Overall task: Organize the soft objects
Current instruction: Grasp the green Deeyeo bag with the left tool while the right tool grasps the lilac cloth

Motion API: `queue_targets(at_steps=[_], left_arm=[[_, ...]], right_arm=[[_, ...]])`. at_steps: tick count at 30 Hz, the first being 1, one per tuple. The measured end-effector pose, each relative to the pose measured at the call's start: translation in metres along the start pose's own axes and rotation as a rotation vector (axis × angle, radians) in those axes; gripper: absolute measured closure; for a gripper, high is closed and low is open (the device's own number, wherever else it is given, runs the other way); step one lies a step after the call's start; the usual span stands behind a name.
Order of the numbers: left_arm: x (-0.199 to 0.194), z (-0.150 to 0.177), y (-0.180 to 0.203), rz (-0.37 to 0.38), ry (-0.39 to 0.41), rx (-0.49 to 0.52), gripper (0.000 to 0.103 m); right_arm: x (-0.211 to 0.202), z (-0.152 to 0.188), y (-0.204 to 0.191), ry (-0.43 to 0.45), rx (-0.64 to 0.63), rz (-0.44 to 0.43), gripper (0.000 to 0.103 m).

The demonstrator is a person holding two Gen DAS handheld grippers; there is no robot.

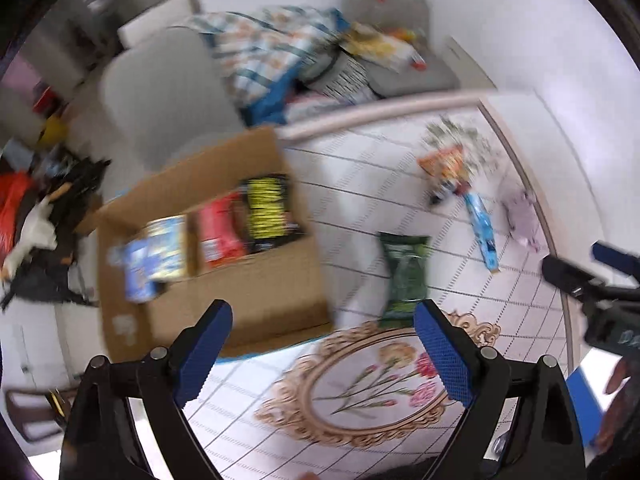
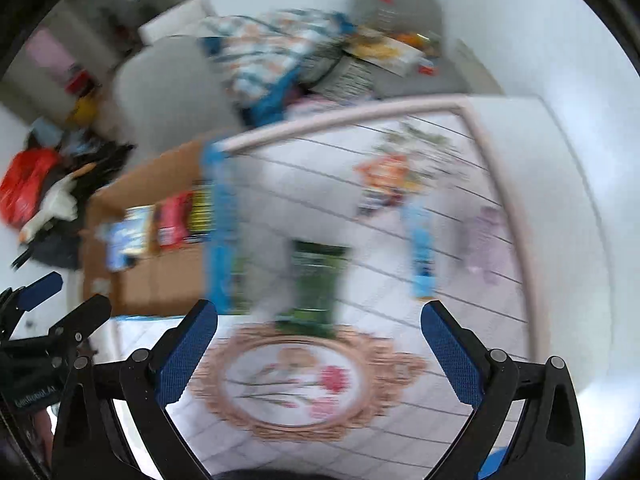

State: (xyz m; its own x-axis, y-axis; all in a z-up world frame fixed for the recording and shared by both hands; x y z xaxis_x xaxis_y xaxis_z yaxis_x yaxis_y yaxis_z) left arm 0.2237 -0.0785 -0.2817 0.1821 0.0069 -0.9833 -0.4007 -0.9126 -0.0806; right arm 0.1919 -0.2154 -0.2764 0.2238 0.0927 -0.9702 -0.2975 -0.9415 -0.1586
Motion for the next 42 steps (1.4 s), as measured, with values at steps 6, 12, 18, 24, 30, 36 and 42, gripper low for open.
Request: queue_targets(at_steps=[6, 12, 18, 24, 30, 36, 42], left_arm=[[0.099, -0.020, 0.078, 0.016, -0.185, 0.132, 0.010], [0.181, -0.008, 0.104, 0.046, -0.390, 0.125, 0.010], [0.222, 0.001, 0.099, 0.071, -0.477, 0.066, 0.014], [0.221, -0.006, 0.090, 0.118, -0.424, -0.061, 0.055], [0.205, -0.007, 0.092, 0.117, -0.407, -0.061, 0.068], [0.166, -0.014, 0.097, 0.145, -0.328, -0.062, 0.069], [0.100, -0.015, 0.090, 0.198, -0.222, -0.048, 0.069]], right_arm=[[0.035, -0.022, 0.106, -0.040, 0.112, 0.084, 0.000], [0.089, -0.044, 0.177, -0.094, 0.194, 0.135, 0.000], [0.147, -0.061, 0.201, -0.167, 0.179, 0.164, 0.000], [0.197, -0.061, 0.195, -0.256, 0.184, 0.126, 0.000], [0.227, -0.058, 0.194, -0.299, 0.250, 0.089, 0.039], [0.209, -0.056, 0.193, -0.252, 0.237, 0.098, 0.062], [0.145, -0.041, 0.151, -0.186, 0.144, 0.009, 0.062]])
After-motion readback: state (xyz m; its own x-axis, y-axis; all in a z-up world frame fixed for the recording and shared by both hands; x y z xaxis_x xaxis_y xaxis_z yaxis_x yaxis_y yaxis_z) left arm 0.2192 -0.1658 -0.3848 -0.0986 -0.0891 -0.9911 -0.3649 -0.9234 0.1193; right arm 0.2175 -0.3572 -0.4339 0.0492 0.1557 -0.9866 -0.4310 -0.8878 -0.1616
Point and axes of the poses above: each gripper's, at about its wrist camera, not at the fingertips, and x roughly the way its jaws point, y to its right, z to its underside, the point moved 8 cm from there along x, roughly the way its jaws point, and after that the axes turned 8 degrees about x, right-handed, at the moved point
